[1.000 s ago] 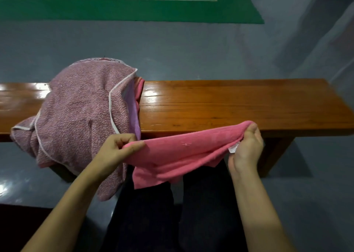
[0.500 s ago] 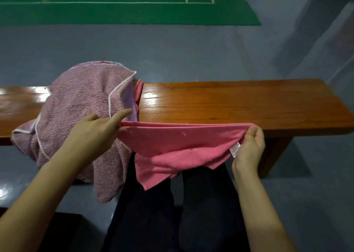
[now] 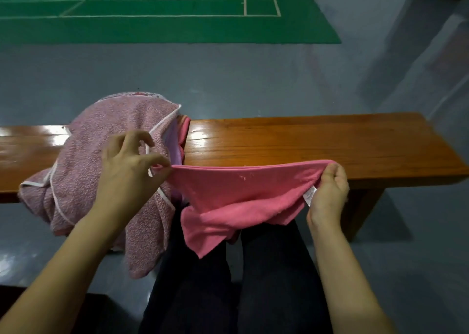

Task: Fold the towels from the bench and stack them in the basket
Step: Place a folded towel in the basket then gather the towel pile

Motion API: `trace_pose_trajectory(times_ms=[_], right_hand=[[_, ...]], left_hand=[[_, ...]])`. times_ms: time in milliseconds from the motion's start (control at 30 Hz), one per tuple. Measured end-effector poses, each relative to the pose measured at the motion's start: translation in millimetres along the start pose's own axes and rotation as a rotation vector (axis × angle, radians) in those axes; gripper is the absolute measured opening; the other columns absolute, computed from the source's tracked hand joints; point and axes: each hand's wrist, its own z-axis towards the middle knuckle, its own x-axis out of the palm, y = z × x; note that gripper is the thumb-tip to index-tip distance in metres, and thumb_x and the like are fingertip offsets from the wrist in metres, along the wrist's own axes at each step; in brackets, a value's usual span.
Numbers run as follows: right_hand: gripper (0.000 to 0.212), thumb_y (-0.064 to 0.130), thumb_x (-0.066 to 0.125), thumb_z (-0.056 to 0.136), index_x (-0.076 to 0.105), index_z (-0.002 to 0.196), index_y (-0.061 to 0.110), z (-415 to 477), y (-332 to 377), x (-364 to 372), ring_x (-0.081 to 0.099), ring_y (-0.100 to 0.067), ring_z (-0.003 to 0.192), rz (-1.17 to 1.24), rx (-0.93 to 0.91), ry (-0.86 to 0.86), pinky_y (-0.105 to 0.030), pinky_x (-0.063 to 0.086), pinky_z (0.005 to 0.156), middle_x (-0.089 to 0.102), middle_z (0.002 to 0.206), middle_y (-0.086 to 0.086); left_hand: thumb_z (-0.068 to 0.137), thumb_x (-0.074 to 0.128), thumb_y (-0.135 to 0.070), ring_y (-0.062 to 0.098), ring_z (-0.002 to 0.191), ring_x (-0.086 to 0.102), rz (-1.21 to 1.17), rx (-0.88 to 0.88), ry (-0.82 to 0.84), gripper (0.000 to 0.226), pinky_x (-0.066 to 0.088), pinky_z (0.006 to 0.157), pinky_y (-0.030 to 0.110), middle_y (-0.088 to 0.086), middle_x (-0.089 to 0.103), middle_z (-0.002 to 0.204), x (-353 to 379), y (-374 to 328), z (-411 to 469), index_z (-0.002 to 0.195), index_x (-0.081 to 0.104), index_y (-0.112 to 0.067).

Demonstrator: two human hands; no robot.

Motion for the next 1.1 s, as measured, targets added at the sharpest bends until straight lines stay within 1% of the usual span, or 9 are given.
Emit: trace_pose_trajectory(times_ms=[100,167,267,367,533,700,800,933,1100], right_hand=[[0.032,0.024,0.033,0.105,0.05,0.078,0.019,8.0,23.6,15.2,0.05,-0.009,0.063,0.071,-0.017,0.022,-0.024,0.044,0.06,0.049,0.069,0.003],[0.032,0.024,0.033,0.104,0.051,0.077,0.019,18.0,42.8,28.5,0.05,-0.011,0.066,0.069,-0.043,0.045,-0.028,0.044,0.064,0.05,0.07,0.003],[0.033,0.026,0.037,0.103,0.048,0.072,0.021,34.3,80.7,49.2,0.047,-0.018,0.072,0.094,-0.102,0.06,-0.038,0.043,0.07,0.048,0.069,0.004],[0.035,0.023,0.035,0.104,0.043,0.07,0.02,41.8,124.2,63.7,0.041,-0.003,0.059,0.116,-0.227,0.065,-0.023,0.038,0.06,0.041,0.065,0.006],[0.036,0.02,0.035,0.104,0.042,0.068,0.022,38.0,169.4,66.5,0.037,-0.003,0.056,-0.041,-0.447,0.04,-0.026,0.033,0.06,0.04,0.064,0.007],[0.041,0.021,0.036,0.103,0.035,0.062,0.02,38.5,197.9,60.5,0.026,-0.002,0.046,0.061,-0.415,0.076,-0.021,0.024,0.046,0.029,0.059,0.006],[0.042,0.025,0.038,0.103,0.034,0.062,0.02,50.9,195.3,62.7,0.025,-0.006,0.05,0.044,-0.363,0.121,-0.024,0.024,0.047,0.029,0.058,0.005],[0.04,0.025,0.037,0.103,0.035,0.063,0.019,71.4,156.5,77.1,0.033,-0.016,0.057,-0.175,-0.234,0.119,-0.031,0.028,0.055,0.033,0.059,0.001],[0.037,0.024,0.034,0.103,0.042,0.067,0.019,94.9,189.2,91.7,0.039,-0.012,0.06,-0.15,-0.248,0.088,-0.03,0.034,0.063,0.043,0.066,0.002]], left_hand=[[0.072,0.076,-0.008,0.029,0.101,0.051,-0.172,-0.086,0.012,0.011,0.038,0.085,0.027,0.013,0.057,0.11,-4.6,-5.4,16.1,0.076,0.066,-0.008],[0.075,0.07,-0.005,0.015,0.077,0.055,-0.351,-0.198,-0.031,0.011,0.037,0.068,0.01,0.008,0.063,0.091,-11.2,-9.3,30.1,0.078,0.061,-0.011],[0.08,0.063,-0.003,-0.001,0.058,0.048,-0.602,-0.322,-0.193,0.02,0.037,0.056,0.01,-0.005,0.054,0.068,-32.7,-17.5,54.4,0.075,0.053,-0.019],[0.086,0.063,-0.008,-0.005,0.061,0.049,-0.593,-0.294,-0.287,0.011,0.037,0.057,0.01,-0.006,0.054,0.072,-60.5,-17.8,74.9,0.086,0.055,-0.015],[0.085,0.069,-0.012,0.029,0.075,0.058,-0.244,-0.18,-0.231,0.016,0.037,0.067,0.031,0.016,0.065,0.084,-94.3,-3.2,88.1,0.093,0.06,-0.001],[0.085,0.066,-0.014,-0.001,0.066,0.053,-0.616,-0.182,-0.37,0.017,0.042,0.064,0.008,-0.014,0.063,0.07,-133.4,-6.9,89.0,0.081,0.059,-0.028],[0.09,0.06,-0.013,0.009,0.076,0.055,-1.079,-0.36,-0.322,0.009,0.048,0.074,0.022,-0.003,0.062,0.079,-119.3,-9.8,95.5,0.085,0.062,-0.02],[0.089,0.062,-0.017,0.016,0.081,0.056,-1.055,-0.537,-0.224,0.003,0.047,0.073,0.023,0.001,0.062,0.082,-62.7,-13.2,105.1,0.086,0.062,-0.016],[0.09,0.062,-0.014,0.011,0.073,0.047,-0.974,-0.462,-0.405,0.013,0.039,0.06,0.013,-0.004,0.054,0.073,-62.8,-17.8,154.7,0.081,0.056,-0.02]])
